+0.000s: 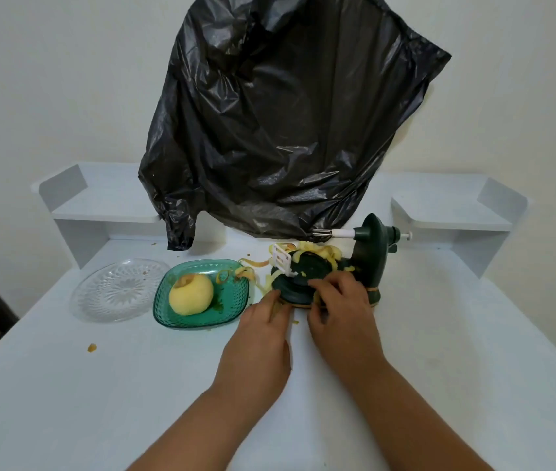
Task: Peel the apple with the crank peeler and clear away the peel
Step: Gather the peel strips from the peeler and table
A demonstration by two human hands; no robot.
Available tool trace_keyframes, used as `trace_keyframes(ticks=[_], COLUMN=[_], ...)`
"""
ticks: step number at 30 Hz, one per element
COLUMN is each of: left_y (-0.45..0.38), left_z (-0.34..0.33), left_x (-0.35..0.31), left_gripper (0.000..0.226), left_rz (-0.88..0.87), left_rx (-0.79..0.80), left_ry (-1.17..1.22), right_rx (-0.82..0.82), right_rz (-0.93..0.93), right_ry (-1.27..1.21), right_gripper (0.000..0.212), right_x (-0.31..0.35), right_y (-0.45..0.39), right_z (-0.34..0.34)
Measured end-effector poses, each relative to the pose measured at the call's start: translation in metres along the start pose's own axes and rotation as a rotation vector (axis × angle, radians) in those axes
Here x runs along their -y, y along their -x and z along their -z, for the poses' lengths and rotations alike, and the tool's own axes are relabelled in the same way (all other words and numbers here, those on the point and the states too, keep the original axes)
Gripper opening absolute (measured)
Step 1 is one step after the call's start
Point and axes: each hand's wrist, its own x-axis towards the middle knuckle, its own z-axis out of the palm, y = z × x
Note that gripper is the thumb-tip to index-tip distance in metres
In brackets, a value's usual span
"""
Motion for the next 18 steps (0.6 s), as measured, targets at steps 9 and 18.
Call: trace_keyframes(ticks=[9, 18], left_y=[0.003, 0.004], left_z=[-0.003, 0.008], left_x=[0.009, 0.01], left_gripper=[0.039, 0.025], left_rz=[-0.024, 0.098], left_rx=[0.014, -0.176], left_ry=[0.095, 0.667], right_rx=[0.054, 0.238], right_rz=[0.071, -0.09], right_ry=[-0.11, -0.608], right_gripper=[0.01, 0.019], right_x=[0.009, 0.014], right_y=[0.006, 0.005], right_z=[0.007, 0.014])
